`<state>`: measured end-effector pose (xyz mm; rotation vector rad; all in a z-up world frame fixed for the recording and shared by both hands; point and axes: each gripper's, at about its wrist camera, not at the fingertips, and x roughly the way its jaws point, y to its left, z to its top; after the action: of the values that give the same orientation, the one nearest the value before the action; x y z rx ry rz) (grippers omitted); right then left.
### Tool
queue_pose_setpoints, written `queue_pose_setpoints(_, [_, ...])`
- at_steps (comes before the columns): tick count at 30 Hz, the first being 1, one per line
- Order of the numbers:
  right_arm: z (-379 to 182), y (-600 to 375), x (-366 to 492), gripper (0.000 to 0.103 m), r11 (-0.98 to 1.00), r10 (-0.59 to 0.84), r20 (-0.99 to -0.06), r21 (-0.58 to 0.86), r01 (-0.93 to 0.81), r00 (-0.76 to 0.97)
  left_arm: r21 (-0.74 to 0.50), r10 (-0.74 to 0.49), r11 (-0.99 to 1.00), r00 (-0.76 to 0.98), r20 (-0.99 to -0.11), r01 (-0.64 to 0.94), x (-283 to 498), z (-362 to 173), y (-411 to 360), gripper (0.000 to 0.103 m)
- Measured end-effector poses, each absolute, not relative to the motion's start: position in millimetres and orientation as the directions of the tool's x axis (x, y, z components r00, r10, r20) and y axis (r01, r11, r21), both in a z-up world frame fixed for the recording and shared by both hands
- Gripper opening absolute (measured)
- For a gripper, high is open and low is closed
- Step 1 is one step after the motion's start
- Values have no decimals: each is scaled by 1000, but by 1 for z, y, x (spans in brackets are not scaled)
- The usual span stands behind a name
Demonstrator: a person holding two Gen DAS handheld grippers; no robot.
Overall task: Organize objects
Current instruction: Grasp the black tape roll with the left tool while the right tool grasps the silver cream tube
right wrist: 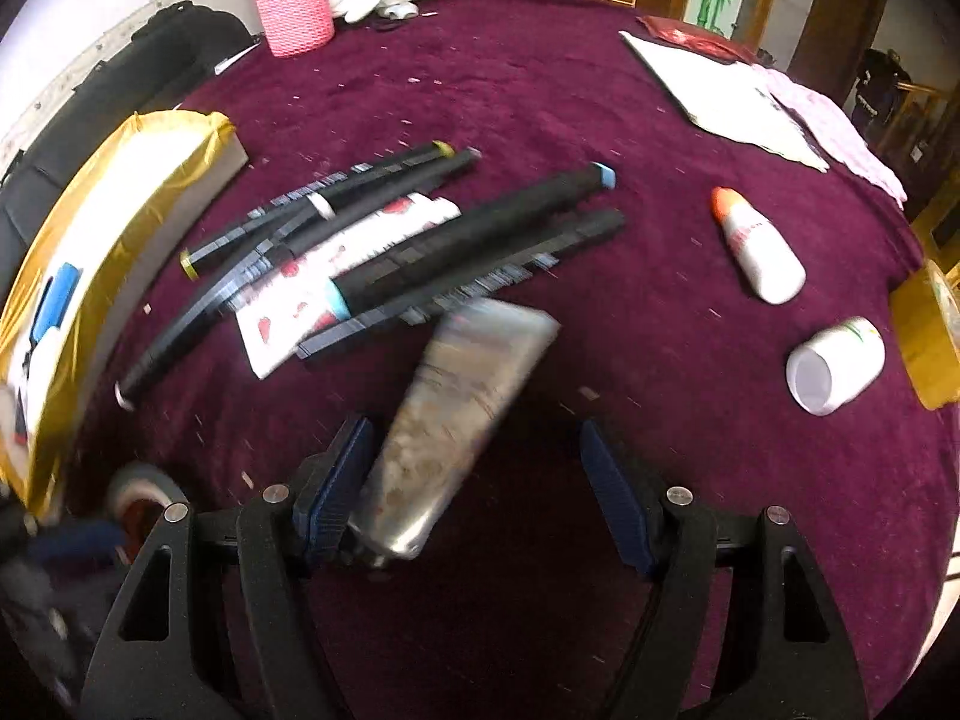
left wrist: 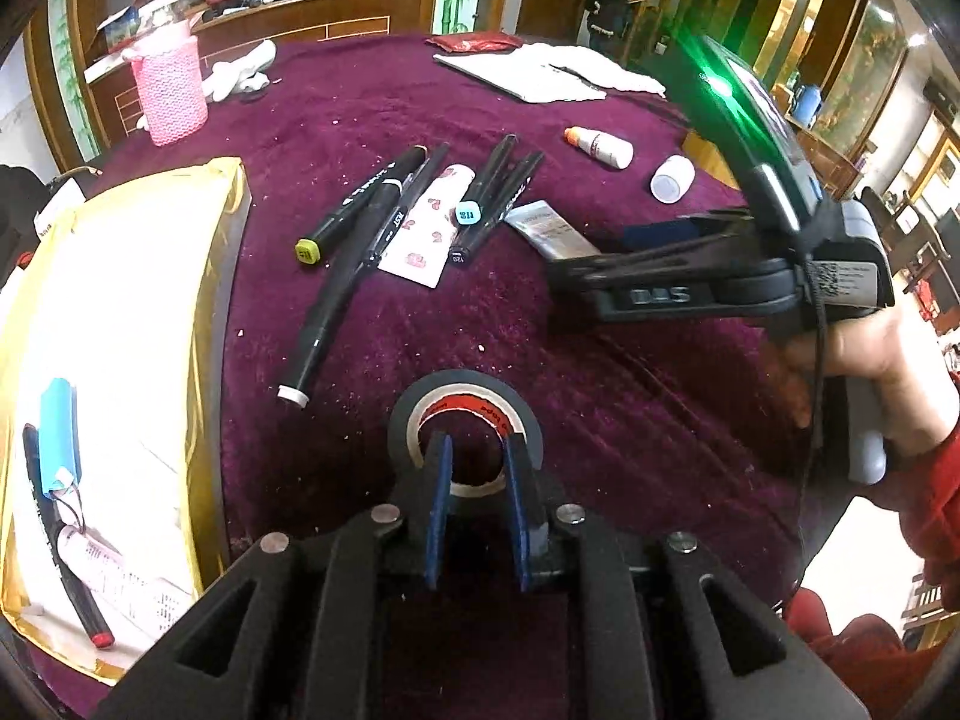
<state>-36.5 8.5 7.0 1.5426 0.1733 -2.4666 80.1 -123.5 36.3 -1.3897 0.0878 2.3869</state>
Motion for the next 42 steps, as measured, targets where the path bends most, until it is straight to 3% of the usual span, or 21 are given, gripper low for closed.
queue_pose_setpoints(2, [8,23,-32,72,-971,-121,-898,18,240,-423,-147,301,-928,-455,-838,-343,81,39,-128,50])
queue_pose_setpoints(3, [8,30,-31,72,-971,-125,-896,22,238,-426,-166,316,-927,-461,-829,-336,81,40,-132,76])
queue_pose_setpoints(4, [8,35,-29,72,-970,-134,-892,28,242,-432,-195,336,-925,-466,-818,-325,80,41,-138,87])
queue_pose_setpoints(8, [7,38,-25,72,-966,-144,-878,25,257,-457,-235,347,-929,-454,-821,-285,74,37,-146,87])
queue_pose_setpoints(19, [6,38,-24,72,-969,-160,-867,46,242,-473,53,122,-944,-491,-863,-326,66,18,-95,85])
queue_pose_setpoints(23, [7,38,-21,72,-965,-169,-868,50,256,-467,43,115,-949,-472,-874,-312,64,10,-97,64])
queue_pose_setpoints(28, [8,38,-21,64,-957,-180,-871,48,287,-458,20,135,-954,-488,-862,-299,68,12,-103,63])
queue_pose_setpoints(30, [9,34,-23,54,-949,-190,-872,45,312,-452,-24,175,-954,-487,-856,-300,69,17,-105,63])
queue_pose_setpoints(34, [7,21,-25,49,-937,-183,-870,14,349,-457,-78,219,-953,-490,-844,-292,67,27,-109,63])
queue_pose_setpoints(37, [7,10,-25,31,-923,-179,-858,-23,385,-481,-100,232,-955,-489,-841,-280,64,28,-112,63])
queue_pose_setpoints(42, [8,8,-21,28,-921,-172,-850,-41,388,-498,-122,242,-958,-498,-833,-261,64,33,-119,63])
